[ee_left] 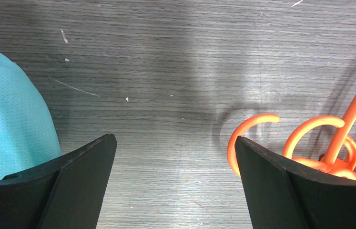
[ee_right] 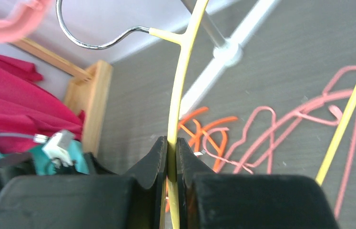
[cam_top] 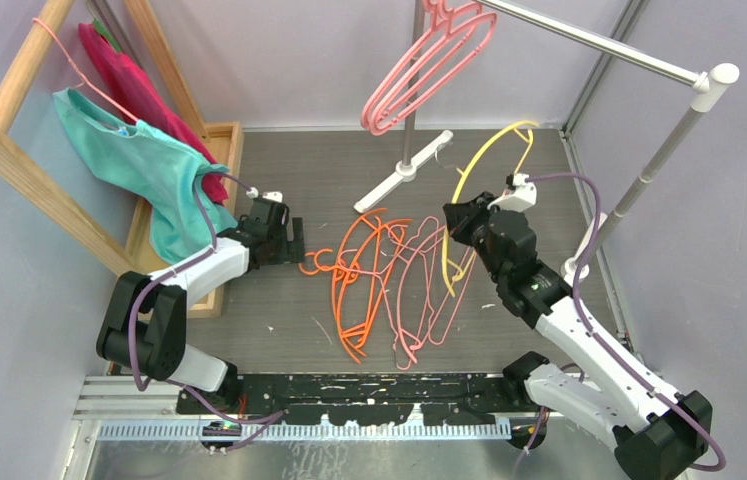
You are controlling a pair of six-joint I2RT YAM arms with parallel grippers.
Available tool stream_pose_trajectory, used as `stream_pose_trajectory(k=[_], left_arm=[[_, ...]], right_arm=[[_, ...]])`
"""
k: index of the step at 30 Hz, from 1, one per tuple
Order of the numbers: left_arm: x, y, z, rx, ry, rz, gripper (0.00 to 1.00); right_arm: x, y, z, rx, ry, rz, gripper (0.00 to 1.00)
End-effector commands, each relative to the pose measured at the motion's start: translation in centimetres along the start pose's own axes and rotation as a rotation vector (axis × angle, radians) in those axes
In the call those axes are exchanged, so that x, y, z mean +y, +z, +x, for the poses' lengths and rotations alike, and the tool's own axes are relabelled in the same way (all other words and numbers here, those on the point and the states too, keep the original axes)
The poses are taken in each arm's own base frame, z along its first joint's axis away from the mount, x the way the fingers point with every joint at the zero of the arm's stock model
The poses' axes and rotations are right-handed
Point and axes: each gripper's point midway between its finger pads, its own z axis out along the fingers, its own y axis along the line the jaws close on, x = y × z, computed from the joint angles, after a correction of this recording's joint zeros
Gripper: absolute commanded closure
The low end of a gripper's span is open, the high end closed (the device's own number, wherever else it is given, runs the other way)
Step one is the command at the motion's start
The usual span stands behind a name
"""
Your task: Organize the hangers
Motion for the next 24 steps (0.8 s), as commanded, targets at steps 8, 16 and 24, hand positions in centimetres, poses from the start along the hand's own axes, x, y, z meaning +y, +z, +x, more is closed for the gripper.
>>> stream_pose_trajectory(k=[8,16,24], left_arm=[[-0.6,-0.6,-1.7,-0.052,-0.019,0.024,0.02],[-0.5,-0.7,-1.6,-0.054,-0.021,0.022,0.02],[-0.4,-0.4,-1.5,-0.05,-0.015,0.015,0.02]], right_arm=[[13.8,-2.8,-15.5,-0.363,0.073,-0.426,0.99],[15.2,-0.6,-19.2,-0.499,0.201,-0.486,0.99],[14.4,0.9,-22.6,-0.632,0.299,-0.521,0.99]])
